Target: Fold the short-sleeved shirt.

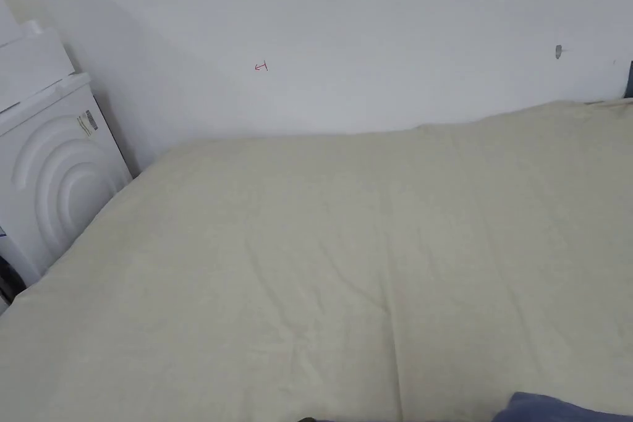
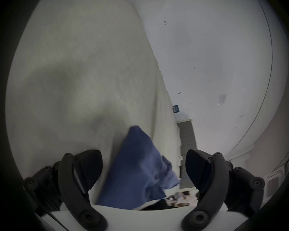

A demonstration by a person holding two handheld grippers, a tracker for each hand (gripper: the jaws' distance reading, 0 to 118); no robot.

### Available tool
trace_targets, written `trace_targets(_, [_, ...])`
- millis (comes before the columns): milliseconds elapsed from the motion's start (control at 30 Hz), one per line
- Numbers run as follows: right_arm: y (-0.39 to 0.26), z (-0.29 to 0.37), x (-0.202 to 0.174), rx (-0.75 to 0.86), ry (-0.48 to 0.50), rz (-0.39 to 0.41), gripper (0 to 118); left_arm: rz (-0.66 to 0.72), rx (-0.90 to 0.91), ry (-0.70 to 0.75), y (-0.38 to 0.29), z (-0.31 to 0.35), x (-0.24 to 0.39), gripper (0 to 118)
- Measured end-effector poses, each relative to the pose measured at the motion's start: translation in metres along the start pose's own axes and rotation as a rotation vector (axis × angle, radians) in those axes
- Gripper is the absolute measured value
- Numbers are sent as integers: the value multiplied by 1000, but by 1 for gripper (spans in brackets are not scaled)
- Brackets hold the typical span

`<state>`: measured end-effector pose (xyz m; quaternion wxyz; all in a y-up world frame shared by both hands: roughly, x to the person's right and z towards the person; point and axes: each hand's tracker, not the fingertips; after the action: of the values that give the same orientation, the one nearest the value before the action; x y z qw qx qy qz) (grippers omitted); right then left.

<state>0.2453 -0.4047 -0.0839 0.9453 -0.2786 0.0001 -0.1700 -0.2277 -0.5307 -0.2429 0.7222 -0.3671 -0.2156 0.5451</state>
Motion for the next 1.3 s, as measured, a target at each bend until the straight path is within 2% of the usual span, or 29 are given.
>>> trace_targets(67, [2, 1, -2, 2, 1, -5, 2, 11, -61, -22, -9, -13, -1, 99])
trace_targets(100, [2, 0, -2, 0, 1, -6, 2, -9, -46, -18, -12, -15, 3, 92])
trace_targets(133, [2, 1, -3, 0, -2, -5, 2, -10, -48, -8, -8, -13, 4, 74])
trace_targets(200, [2, 1, -4, 4, 2, -2, 2, 51, -90, 70, -9, -18, 0, 32])
trace_targets(233, [2, 1, -4, 3, 5, -3, 2, 44, -101, 106, -11, -20, 0, 24])
trace_targets(333, [2, 2, -5, 3, 0, -2, 2, 35, -62, 24, 1, -11, -15, 18])
trace_targets(400, [2, 4, -5, 5, -8, 2, 2, 44, -19, 21, 1, 2, -10, 17])
trace_targets(533, [5, 4, -1, 13, -5, -9, 2, -41, 49, 92, 34, 40, 0, 16])
trace_targets(700, [0, -3, 6, 11, 3, -20, 2, -400, 106, 372, 61, 85, 72, 16])
trace_targets(733, [-1, -4, 7, 10, 1, -21, 2, -458, 90, 358, 53, 82, 88, 16])
trace_targets(867, [-5, -5, 10, 4, 10, -55, 2, -671, 52, 371, 17, 41, 123, 16])
trace_targets(933, [-6, -1, 12, 5, 10, -54, 2, -705, 42, 387, -23, 2, 143, 17])
trace_targets(1033, [-8, 4, 23, 9, -3, -57, 2, -831, -60, 414, -71, -58, 151, 17])
trace_targets(1200, [-14, 16, 42, 24, -50, -97, 2, -887, -212, 437, -130, -139, 137, 17])
trace_targets(1267, [-18, 19, 48, 24, -80, -100, 2, -903, -236, 453, -139, -156, 125, 30])
trace_targets(1300, [-20, 20, 51, 24, -85, -107, 2, -894, -232, 454, -140, -161, 119, 43])
